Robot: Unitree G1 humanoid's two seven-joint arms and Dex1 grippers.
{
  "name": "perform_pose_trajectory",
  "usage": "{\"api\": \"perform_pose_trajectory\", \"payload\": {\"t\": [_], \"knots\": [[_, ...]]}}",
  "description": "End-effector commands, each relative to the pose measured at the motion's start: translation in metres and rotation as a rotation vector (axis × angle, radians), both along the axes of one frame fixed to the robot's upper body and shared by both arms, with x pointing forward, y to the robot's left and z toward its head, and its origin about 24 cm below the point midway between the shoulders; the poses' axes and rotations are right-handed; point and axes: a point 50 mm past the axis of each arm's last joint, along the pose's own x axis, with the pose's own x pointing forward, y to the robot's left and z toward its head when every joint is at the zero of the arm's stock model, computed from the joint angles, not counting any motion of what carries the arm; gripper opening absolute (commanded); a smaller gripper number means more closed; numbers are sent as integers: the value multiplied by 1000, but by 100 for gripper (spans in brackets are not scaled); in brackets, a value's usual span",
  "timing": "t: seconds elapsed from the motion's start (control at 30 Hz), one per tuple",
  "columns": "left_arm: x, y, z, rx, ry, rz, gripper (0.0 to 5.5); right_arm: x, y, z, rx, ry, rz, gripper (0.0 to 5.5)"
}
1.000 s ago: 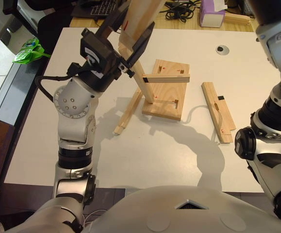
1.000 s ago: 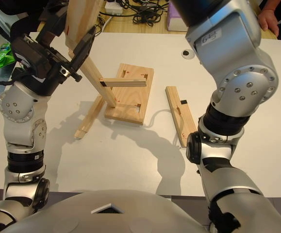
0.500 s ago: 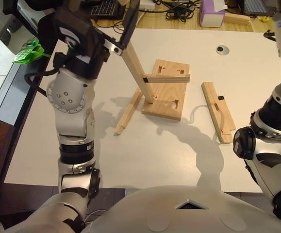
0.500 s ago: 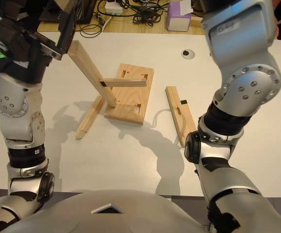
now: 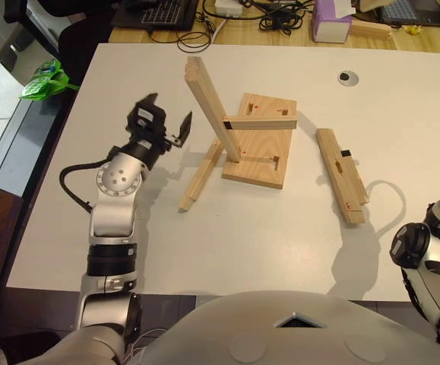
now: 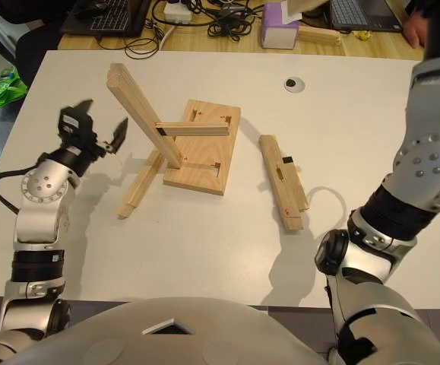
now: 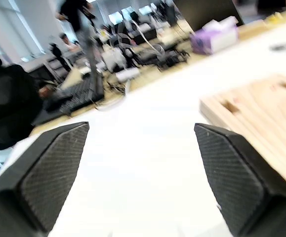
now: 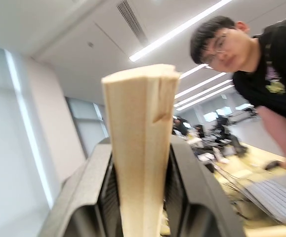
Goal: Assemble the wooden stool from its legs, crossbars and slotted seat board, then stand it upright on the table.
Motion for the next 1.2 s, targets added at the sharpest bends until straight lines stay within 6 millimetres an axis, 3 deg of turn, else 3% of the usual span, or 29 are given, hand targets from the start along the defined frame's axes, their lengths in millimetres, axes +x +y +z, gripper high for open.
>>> {"api": "perform_pose_trajectory", "payload": {"t": [0.03, 0.2, 0.3, 0.4, 0.53, 0.7, 0.8, 1.0, 1.2], "knots": [[-13, 7, -2, 137, 131, -85, 393, -4, -5, -28, -46, 116, -44, 103], [-22, 6, 3, 224, 214, -185, 393, -15, -3, -57, -38, 233, 13, 103], [-25, 9, 20, 238, 215, -210, 393, -31, 2, -71, 51, 281, 96, 103], [-30, 10, 31, 238, 228, -240, 393, -42, 4, -59, 184, 223, 158, 103], [-42, -5, 34, 131, 270, -305, 393, -48, 15, -48, 254, 218, 221, 103], [-74, -22, 19, 52, 436, -470, 393, -49, 10, -65, 309, 306, 180, 103], [-82, -28, 15, 19, 472, -523, 393, -50, 7, -73, 312, 327, 142, 103], [-58, -46, -16, -64, 448, -342, 393, -51, 5, -90, 321, 366, 116, 103], [-59, -55, -46, -50, 532, -297, 393, -53, 3, -101, 320, 393, 116, 103]]}}
